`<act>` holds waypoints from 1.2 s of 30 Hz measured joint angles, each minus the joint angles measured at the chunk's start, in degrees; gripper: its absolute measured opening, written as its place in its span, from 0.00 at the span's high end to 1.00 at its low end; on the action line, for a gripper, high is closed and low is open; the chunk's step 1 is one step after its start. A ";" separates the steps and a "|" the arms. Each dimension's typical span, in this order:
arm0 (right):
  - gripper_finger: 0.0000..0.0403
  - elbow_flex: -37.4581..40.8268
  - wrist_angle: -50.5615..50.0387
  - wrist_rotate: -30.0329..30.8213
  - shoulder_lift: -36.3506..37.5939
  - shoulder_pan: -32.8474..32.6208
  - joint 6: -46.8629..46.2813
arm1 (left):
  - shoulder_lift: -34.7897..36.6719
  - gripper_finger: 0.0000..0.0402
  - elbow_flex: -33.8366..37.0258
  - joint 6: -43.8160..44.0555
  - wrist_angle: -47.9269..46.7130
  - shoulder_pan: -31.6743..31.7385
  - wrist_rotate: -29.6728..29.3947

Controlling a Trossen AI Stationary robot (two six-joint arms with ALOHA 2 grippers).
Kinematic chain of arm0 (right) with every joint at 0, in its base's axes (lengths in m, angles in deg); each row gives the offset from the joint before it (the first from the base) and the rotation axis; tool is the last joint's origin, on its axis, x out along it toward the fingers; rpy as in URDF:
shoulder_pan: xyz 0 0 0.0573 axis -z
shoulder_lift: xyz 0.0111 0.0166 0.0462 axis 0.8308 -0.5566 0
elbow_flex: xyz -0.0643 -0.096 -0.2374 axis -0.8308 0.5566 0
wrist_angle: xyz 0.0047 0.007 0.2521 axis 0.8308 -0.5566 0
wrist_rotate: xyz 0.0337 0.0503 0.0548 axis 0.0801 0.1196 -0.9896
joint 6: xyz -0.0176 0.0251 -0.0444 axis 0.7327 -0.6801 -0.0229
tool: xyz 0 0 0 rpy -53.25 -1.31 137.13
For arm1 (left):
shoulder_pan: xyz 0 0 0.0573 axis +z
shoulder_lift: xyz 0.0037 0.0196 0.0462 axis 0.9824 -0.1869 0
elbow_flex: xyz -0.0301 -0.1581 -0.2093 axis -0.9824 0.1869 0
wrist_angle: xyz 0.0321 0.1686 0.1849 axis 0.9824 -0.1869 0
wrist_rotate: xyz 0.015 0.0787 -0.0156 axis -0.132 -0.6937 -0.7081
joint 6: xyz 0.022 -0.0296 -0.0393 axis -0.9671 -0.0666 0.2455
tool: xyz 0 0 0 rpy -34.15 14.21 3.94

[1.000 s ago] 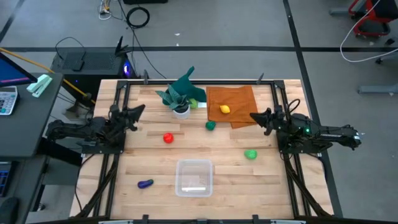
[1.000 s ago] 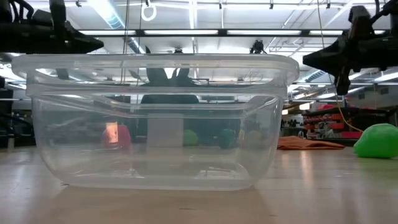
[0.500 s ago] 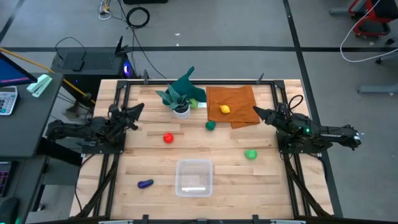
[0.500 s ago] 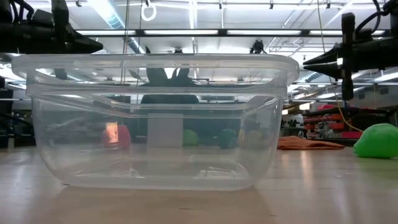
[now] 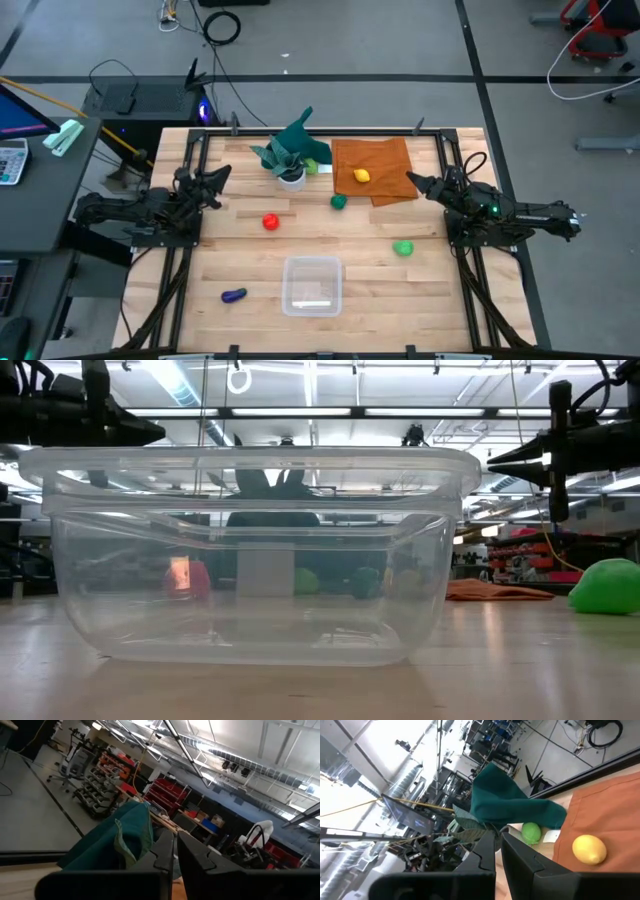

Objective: Pick and placing Produce into tupperware
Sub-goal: Put the eggplant into the transparent bin

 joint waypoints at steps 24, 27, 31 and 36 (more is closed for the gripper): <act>1.00 -0.04 -0.60 0.78 0.00 0.21 -1.26 | -23.74 0.91 -40.90 0.71 -45.82 -0.03 22.65; 1.00 -0.13 -1.34 0.97 -0.13 0.88 -2.46 | -30.82 0.91 -47.12 -2.48 -50.47 -0.02 27.37; 1.00 -0.13 -1.49 1.02 -1.15 2.04 -2.56 | -38.27 0.91 -52.56 -5.97 -55.09 -0.04 36.59; 1.00 -0.13 -1.72 -0.16 -3.03 3.02 -2.46 | -45.78 0.90 -53.92 -4.70 -60.11 -0.54 48.28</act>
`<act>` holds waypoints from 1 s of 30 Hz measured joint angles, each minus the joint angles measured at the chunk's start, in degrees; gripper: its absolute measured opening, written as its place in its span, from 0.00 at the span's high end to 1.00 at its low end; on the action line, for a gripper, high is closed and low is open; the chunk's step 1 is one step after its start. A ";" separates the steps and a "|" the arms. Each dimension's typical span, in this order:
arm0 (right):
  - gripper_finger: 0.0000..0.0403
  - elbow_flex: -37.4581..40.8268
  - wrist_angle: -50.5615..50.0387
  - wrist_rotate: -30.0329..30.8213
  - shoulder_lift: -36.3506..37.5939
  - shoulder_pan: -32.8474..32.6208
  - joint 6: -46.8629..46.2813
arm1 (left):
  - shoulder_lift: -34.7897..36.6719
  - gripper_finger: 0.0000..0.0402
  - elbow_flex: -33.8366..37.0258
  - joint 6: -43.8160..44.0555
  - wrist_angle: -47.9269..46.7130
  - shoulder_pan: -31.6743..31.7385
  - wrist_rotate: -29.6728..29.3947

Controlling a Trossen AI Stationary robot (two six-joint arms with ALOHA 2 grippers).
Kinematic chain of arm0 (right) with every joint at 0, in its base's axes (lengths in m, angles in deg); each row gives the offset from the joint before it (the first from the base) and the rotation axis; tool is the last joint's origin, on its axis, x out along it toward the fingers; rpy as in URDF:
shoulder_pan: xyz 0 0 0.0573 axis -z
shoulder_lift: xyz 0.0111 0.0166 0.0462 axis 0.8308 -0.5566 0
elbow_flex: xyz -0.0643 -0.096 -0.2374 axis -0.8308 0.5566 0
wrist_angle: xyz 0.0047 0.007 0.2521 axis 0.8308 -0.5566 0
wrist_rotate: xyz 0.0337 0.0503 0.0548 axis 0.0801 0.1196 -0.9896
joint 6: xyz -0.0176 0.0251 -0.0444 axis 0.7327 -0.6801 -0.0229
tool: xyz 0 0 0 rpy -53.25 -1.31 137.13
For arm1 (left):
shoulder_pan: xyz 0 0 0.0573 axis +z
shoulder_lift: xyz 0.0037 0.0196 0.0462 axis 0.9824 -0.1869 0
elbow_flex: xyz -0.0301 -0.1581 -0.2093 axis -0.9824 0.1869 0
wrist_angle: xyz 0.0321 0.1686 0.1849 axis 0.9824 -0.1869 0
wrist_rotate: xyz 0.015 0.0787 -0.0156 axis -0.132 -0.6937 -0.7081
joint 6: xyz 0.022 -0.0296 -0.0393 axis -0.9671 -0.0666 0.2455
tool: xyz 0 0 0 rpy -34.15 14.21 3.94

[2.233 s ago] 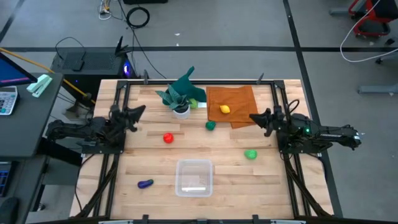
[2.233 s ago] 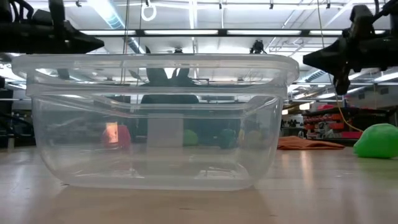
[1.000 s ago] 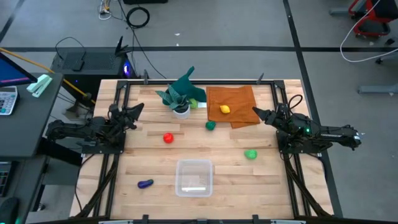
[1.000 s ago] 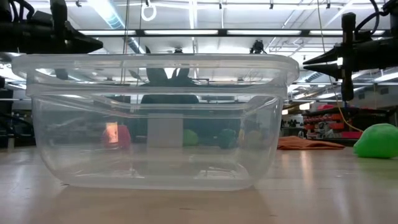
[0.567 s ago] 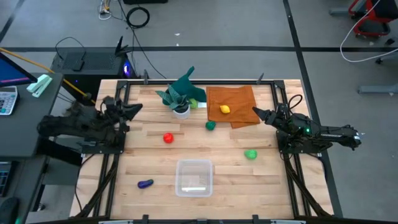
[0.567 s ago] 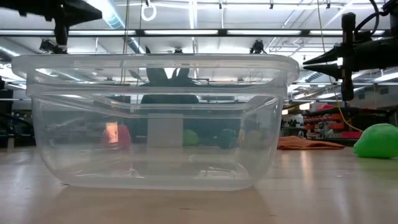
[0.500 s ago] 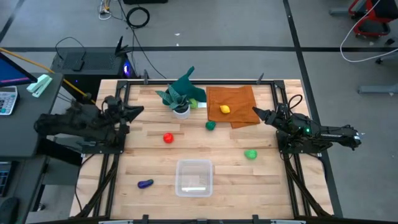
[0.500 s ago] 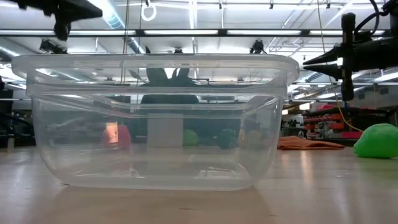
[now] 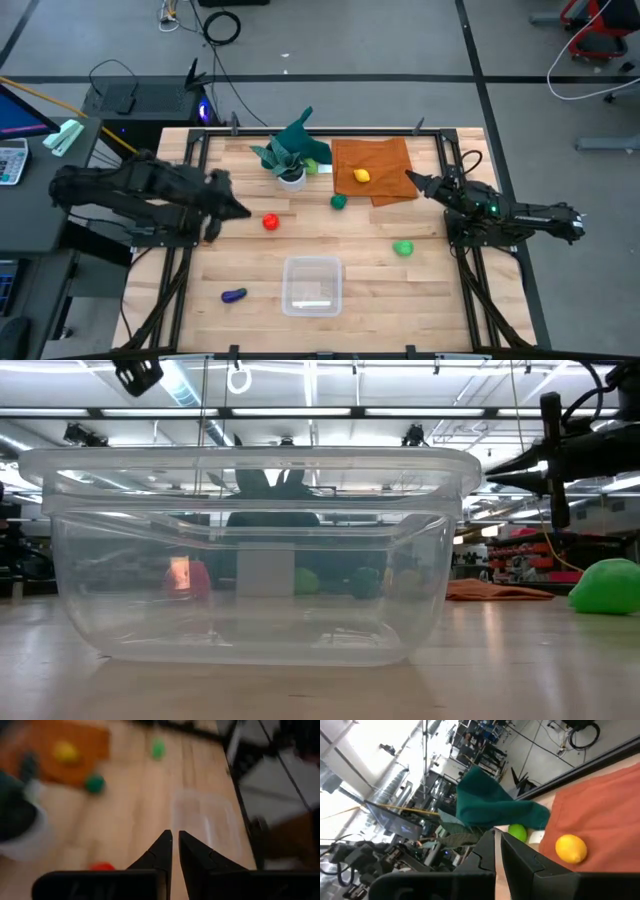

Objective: Pick and placing Produce into tupperware
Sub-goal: Put the eggplant into the transparent bin

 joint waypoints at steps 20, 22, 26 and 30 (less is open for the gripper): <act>1.00 0.17 -1.34 -20.02 -7.98 0.11 5.50 | -32.02 0.99 -7.52 40.82 -0.72 -18.69 7.81; 1.00 0.17 -1.49 -21.22 -8.61 0.11 5.52 | -34.68 0.99 -11.00 41.30 -5.58 -20.62 6.81; 1.00 0.17 -1.62 -22.81 -9.53 0.13 5.59 | -38.59 0.97 -16.08 44.75 -15.84 -25.42 2.85; 1.00 0.17 -1.64 -23.05 -10.02 0.13 5.67 | -40.42 0.96 -16.51 48.70 -17.92 -30.80 -1.61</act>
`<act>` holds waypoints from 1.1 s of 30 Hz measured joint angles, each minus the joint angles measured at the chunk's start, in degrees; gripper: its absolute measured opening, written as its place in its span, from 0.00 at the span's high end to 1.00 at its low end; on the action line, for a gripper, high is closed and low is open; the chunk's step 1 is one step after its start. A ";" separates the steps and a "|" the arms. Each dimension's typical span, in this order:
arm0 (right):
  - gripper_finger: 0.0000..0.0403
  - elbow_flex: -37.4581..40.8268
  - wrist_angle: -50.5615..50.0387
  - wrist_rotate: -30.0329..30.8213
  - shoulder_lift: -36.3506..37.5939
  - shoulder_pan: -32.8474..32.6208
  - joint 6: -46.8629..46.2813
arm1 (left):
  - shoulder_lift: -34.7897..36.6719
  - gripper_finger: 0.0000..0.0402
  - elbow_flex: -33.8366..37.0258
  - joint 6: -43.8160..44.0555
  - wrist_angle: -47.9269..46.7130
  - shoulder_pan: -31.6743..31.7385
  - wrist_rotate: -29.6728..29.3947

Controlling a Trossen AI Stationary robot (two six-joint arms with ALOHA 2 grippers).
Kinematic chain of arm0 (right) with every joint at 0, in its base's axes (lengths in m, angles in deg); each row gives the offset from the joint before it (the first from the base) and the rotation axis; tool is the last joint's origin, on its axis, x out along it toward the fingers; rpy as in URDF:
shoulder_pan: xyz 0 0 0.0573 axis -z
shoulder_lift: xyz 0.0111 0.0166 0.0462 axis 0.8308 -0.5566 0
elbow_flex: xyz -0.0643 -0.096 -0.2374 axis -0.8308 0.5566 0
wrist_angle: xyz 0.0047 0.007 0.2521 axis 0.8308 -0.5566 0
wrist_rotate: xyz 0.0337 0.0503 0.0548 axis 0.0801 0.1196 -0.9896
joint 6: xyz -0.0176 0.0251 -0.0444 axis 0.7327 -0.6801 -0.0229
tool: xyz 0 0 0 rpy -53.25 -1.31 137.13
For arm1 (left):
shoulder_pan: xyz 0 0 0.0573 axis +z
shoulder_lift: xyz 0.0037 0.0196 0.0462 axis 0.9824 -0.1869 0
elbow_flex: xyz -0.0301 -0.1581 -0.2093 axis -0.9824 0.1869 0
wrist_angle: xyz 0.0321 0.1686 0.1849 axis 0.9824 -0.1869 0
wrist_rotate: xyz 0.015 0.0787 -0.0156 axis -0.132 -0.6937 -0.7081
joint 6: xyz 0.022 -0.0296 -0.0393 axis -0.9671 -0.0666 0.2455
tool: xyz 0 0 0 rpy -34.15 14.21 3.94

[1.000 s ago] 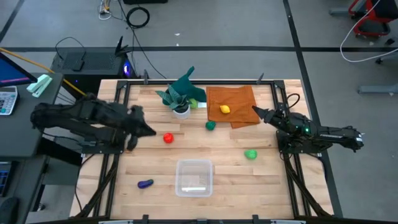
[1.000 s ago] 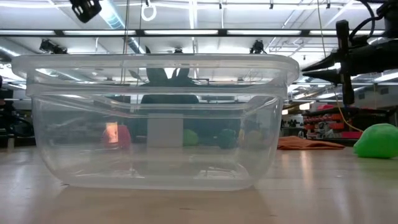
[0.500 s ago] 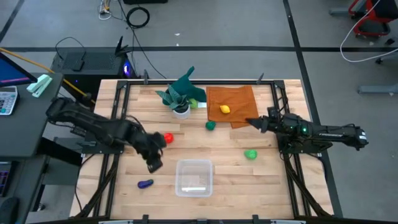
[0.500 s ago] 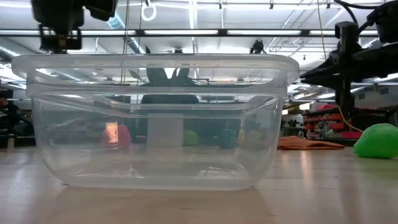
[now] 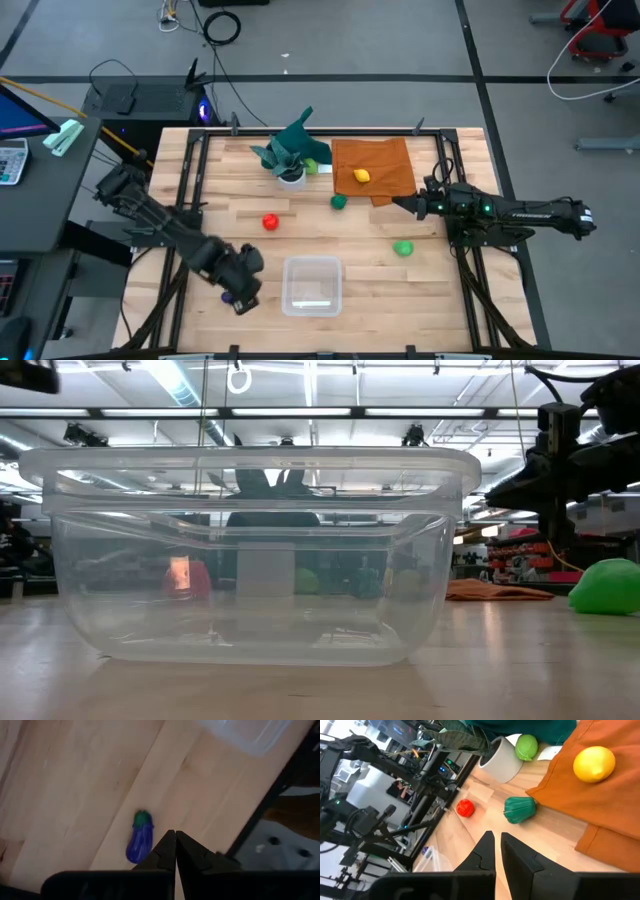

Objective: Pick and placing Produce into tupperware
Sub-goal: Put the eggplant into the transparent bin

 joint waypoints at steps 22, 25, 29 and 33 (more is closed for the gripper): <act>1.00 0.00 0.07 0.04 -0.01 0.00 -3.63 | -4.20 0.96 3.62 4.56 7.72 -13.93 -2.57; 1.00 0.00 0.08 0.04 -0.01 -0.02 -3.35 | -4.20 0.96 3.62 6.17 10.48 -14.90 -2.50; 1.00 0.00 0.08 0.07 -0.01 -0.02 -1.90 | -4.20 0.89 3.62 8.56 12.05 -15.52 -2.59; 1.00 0.00 0.07 0.01 -0.01 -0.04 -1.68 | -4.20 0.76 3.62 10.03 11.44 -15.41 -2.61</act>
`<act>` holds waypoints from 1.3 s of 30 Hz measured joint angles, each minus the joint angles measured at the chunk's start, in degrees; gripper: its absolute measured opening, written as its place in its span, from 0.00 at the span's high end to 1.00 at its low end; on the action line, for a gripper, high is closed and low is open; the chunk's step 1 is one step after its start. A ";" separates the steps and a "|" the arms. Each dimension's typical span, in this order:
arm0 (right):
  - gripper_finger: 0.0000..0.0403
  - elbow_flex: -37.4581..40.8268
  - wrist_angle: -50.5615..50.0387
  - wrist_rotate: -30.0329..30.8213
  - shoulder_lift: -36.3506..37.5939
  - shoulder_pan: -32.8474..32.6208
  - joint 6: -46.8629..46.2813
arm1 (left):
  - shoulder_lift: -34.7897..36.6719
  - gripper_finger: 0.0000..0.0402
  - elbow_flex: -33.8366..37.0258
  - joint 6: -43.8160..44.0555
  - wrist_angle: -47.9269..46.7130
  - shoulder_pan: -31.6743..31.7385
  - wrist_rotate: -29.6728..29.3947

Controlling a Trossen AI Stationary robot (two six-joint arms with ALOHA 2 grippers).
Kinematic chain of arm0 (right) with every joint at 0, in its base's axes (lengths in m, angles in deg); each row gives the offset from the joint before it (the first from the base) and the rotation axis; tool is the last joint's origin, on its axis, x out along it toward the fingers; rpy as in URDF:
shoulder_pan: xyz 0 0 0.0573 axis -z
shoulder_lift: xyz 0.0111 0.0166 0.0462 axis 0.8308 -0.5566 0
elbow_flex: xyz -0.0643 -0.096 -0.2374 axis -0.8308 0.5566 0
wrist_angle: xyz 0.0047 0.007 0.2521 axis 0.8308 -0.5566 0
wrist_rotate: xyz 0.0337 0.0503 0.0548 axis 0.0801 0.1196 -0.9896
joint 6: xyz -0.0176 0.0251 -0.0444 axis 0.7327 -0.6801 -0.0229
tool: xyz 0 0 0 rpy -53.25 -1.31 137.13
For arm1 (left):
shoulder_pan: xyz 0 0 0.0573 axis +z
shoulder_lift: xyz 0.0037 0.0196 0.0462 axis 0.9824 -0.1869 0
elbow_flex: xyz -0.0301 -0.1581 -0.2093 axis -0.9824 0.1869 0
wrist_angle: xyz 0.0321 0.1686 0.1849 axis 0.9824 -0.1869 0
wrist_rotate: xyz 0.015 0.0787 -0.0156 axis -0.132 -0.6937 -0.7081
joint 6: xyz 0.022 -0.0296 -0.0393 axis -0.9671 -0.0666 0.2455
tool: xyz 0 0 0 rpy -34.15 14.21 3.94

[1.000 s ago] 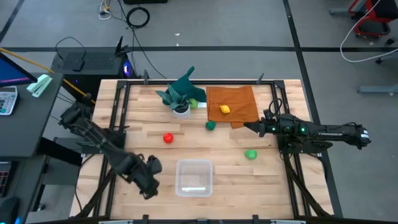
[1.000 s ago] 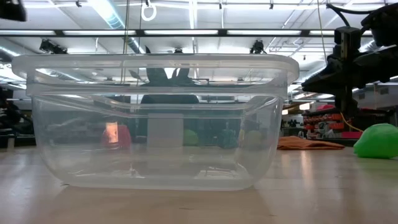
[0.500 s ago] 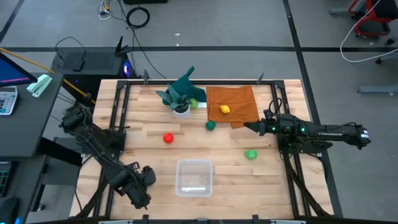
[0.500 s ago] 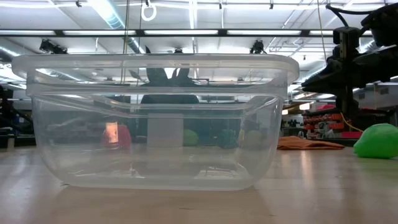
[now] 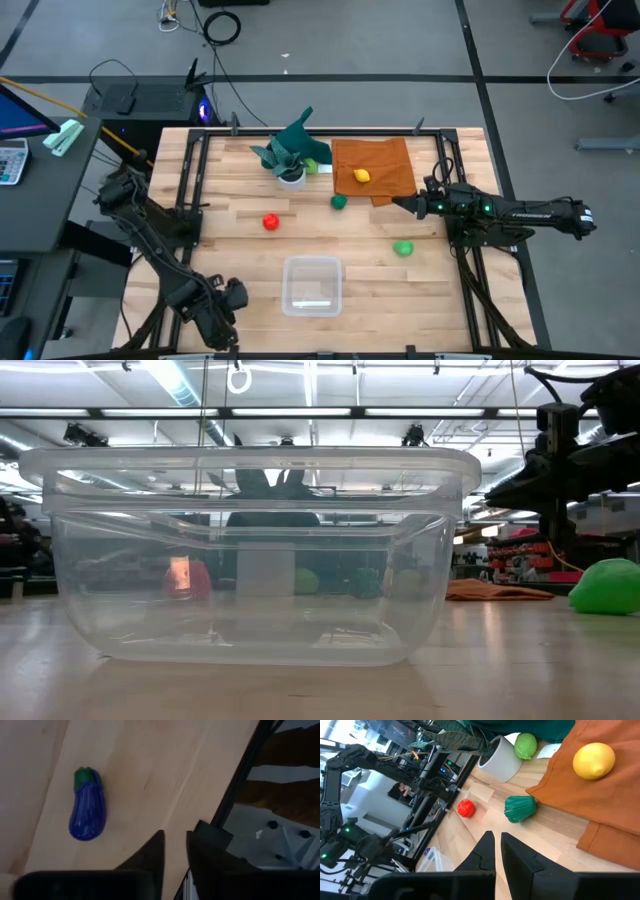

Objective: Pick and placing Produce into tupperware
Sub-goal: Put the eggplant into the transparent bin

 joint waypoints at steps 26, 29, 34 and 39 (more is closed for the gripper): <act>0.81 0.07 -0.50 -5.17 0.02 -0.02 2.51 | -11.78 0.08 0.00 9.05 -10.80 1.44 8.51; 0.78 0.04 -0.59 -5.22 0.01 -0.02 2.51 | -11.76 0.09 0.00 8.71 -10.34 1.75 8.64; 0.74 0.04 -0.63 -5.21 0.02 -0.02 2.49 | -11.74 0.11 0.00 10.76 -10.34 1.75 8.99; 0.72 0.04 -0.68 -5.23 0.02 -0.02 2.46 | -9.77 0.11 -0.30 16.93 -8.56 2.86 10.94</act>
